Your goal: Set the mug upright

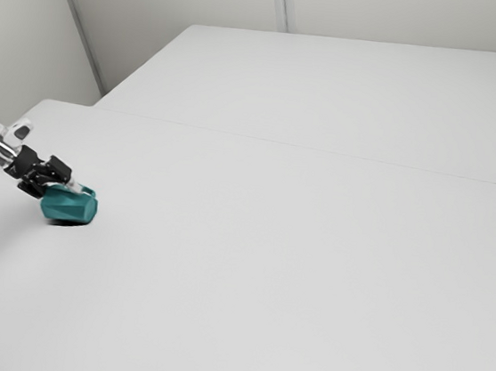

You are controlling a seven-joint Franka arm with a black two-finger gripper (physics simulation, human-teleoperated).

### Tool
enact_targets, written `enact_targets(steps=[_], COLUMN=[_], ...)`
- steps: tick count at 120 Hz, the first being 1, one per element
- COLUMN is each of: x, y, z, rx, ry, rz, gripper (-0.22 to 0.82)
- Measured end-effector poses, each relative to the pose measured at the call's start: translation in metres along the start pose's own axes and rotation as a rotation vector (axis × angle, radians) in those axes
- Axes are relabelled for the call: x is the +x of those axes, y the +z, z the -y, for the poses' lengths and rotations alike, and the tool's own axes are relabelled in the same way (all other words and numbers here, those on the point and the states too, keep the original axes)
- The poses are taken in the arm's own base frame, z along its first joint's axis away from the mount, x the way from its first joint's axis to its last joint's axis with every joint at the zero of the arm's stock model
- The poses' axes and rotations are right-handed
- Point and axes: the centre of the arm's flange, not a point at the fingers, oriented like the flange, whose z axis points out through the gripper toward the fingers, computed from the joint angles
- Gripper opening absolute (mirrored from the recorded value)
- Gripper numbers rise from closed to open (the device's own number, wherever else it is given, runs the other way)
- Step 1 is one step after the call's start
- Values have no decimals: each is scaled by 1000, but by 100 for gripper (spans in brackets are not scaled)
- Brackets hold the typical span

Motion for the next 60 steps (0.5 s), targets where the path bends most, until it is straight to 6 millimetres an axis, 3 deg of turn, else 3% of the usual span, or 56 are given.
enact_targets(steps=[6,18,46,60], x=[1,5,22,25], y=[0,-3,-4,-2], z=[-1,-8,-41,-49], rx=[-1,6,5,2], ry=[6,26,101,119], rz=[-2,-7,-16,-18], gripper=[26,13,-9,-11])
